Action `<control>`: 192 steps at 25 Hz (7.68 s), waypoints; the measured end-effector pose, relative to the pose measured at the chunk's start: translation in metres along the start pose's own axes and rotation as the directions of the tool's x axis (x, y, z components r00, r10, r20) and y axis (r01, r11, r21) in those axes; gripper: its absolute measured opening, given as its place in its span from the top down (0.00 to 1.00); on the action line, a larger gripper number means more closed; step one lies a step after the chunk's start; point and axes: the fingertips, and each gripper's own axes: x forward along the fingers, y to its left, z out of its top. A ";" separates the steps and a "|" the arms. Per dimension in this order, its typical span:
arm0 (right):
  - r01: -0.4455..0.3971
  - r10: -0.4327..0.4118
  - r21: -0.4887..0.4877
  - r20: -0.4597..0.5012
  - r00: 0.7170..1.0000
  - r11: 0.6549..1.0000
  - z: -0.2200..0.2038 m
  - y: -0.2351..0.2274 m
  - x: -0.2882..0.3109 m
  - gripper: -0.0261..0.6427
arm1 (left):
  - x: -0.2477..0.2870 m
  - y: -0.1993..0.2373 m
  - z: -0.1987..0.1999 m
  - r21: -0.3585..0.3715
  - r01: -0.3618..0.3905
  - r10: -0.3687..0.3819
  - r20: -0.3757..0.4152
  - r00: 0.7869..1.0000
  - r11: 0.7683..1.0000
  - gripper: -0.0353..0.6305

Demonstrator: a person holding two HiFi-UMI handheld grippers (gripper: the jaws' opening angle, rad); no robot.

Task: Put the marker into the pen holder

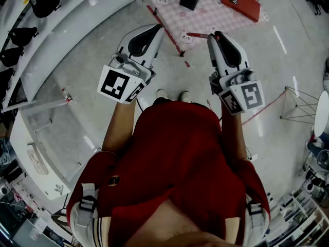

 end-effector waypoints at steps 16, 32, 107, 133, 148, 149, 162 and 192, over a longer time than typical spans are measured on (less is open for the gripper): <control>0.091 -0.092 -0.055 -0.019 0.996 0.994 -0.016 0.001 0.024 0.87 | -0.026 0.040 -0.011 -0.025 -0.010 0.010 -0.002 1.000 1.000 0.94; 0.137 -0.138 -0.071 -0.002 0.990 0.988 -0.030 -0.074 0.102 0.87 | 0.033 0.112 -0.035 -0.025 0.006 -0.007 -0.065 0.998 1.000 0.94; 0.335 -0.381 -0.184 -0.374 0.846 0.924 -0.237 -0.235 0.221 0.87 | 0.203 0.233 -0.113 -0.153 0.219 -0.243 -0.160 0.957 0.964 0.94; 0.348 -0.373 -0.141 -0.456 0.808 0.927 -0.269 -0.246 0.224 0.79 | 0.211 0.237 -0.125 -0.172 0.247 -0.278 -0.185 0.943 0.954 0.94; 0.338 -0.361 -0.126 -0.366 0.858 0.933 -0.224 -0.230 0.230 0.78 | 0.214 0.232 -0.130 -0.184 0.269 -0.301 -0.173 0.938 0.945 0.94; 0.336 -0.357 -0.120 -0.355 0.864 0.934 -0.219 -0.228 0.231 0.78 | 0.214 0.232 -0.130 -0.184 0.273 -0.304 -0.172 0.937 0.944 0.94; 0.303 -0.303 -0.037 -0.224 0.926 0.952 -0.158 -0.186 0.236 0.91 | 0.215 0.214 -0.134 -0.185 0.331 -0.361 -0.163 0.918 0.926 0.94; 0.282 -0.287 -0.059 -0.101 0.953 0.958 -0.095 -0.133 0.221 0.96 | 0.187 0.181 -0.134 -0.186 0.428 -0.457 -0.159 0.875 0.884 0.94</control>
